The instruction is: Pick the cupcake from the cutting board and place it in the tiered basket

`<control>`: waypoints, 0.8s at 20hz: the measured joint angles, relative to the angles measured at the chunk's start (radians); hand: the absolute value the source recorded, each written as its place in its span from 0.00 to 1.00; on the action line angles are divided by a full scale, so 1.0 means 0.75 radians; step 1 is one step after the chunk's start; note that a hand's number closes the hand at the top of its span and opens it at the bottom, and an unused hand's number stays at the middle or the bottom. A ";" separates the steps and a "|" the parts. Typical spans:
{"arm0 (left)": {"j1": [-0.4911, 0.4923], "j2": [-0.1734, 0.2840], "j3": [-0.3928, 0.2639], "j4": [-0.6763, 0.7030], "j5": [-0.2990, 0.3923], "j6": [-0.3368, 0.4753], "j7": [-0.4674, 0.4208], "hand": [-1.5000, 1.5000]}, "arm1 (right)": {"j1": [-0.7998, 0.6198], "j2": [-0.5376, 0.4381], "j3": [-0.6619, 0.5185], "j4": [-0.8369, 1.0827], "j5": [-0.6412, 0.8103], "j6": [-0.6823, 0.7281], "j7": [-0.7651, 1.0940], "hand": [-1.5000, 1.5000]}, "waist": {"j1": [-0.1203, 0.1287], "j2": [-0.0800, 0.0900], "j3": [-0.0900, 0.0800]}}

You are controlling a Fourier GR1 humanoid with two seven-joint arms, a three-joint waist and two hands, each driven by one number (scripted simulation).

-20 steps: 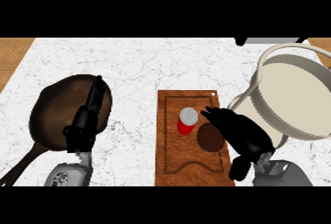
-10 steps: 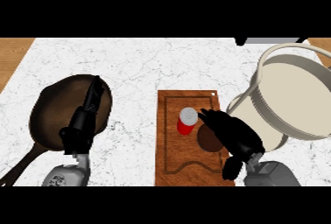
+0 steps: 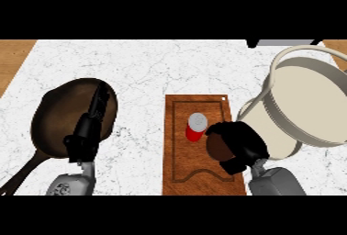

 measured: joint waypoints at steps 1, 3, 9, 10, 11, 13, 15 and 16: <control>0.026 0.010 0.000 -0.036 0.010 -0.013 0.007 0.50 | -0.010 0.002 0.009 0.011 0.025 -0.034 -0.008 1.00 | 0.003 0.000 0.000; 0.005 0.007 0.003 -0.038 0.008 -0.010 0.036 0.50 | -0.029 -0.003 0.030 0.034 0.075 -0.098 -0.037 1.00 | 0.002 -0.002 -0.001; -0.032 -0.005 0.007 0.014 -0.002 0.012 0.017 0.50 | -0.035 0.004 0.030 0.095 0.174 -0.268 -0.108 1.00 | -0.001 -0.005 -0.004; -0.028 -0.003 0.000 -0.014 -0.008 0.012 0.040 0.50 | -0.015 0.012 0.043 0.070 0.199 -0.274 -0.078 1.00 | -0.002 -0.006 -0.004; -0.031 -0.004 0.003 -0.016 -0.006 0.013 0.044 0.50 | 0.020 0.005 0.062 0.031 0.229 -0.262 -0.041 1.00 | -0.005 -0.007 -0.004; -0.030 0.001 0.009 -0.008 -0.004 0.010 0.038 0.50 | 0.090 -0.002 0.119 -0.028 0.319 -0.245 0.060 1.00 | -0.014 -0.013 -0.006; -0.028 0.004 0.015 -0.012 -0.006 0.015 0.046 0.50 | 0.166 -0.024 0.171 -0.082 0.403 -0.208 0.153 1.00 | -0.022 -0.020 -0.008; -0.018 0.007 0.018 -0.013 -0.005 0.014 0.045 0.50 | 0.213 -0.032 0.203 -0.120 0.448 -0.194 0.202 1.00 | -0.026 -0.023 -0.009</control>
